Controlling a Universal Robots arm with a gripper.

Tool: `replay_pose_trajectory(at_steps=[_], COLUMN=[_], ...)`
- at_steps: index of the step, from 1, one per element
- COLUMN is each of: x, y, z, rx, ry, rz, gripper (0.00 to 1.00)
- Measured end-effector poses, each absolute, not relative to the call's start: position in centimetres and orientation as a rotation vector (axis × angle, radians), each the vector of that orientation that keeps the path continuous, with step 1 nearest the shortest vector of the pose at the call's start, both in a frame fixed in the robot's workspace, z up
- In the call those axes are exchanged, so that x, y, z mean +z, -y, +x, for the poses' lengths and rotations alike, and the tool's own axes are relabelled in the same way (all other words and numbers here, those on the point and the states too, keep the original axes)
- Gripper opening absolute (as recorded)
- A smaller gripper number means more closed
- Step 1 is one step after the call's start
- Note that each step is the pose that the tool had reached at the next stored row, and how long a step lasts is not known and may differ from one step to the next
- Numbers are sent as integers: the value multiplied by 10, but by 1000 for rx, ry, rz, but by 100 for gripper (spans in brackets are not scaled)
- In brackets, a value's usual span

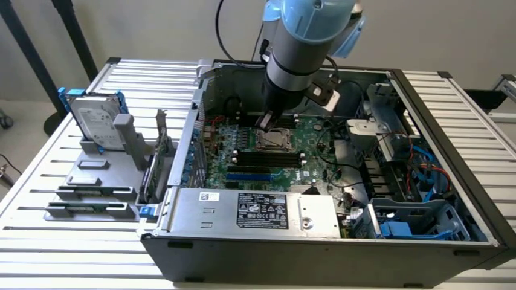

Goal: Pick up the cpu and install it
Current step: 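Install the first cpu locking lever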

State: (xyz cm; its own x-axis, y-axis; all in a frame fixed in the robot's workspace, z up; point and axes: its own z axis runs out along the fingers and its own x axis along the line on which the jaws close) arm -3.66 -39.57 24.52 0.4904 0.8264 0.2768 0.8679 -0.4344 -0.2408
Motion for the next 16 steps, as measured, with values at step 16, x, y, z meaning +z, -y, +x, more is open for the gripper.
replay_pose_trajectory(at_steps=[16], x=[248], y=[406], z=[-38], rx=[-111], ry=[1371], rz=[-2408], gripper=[11])
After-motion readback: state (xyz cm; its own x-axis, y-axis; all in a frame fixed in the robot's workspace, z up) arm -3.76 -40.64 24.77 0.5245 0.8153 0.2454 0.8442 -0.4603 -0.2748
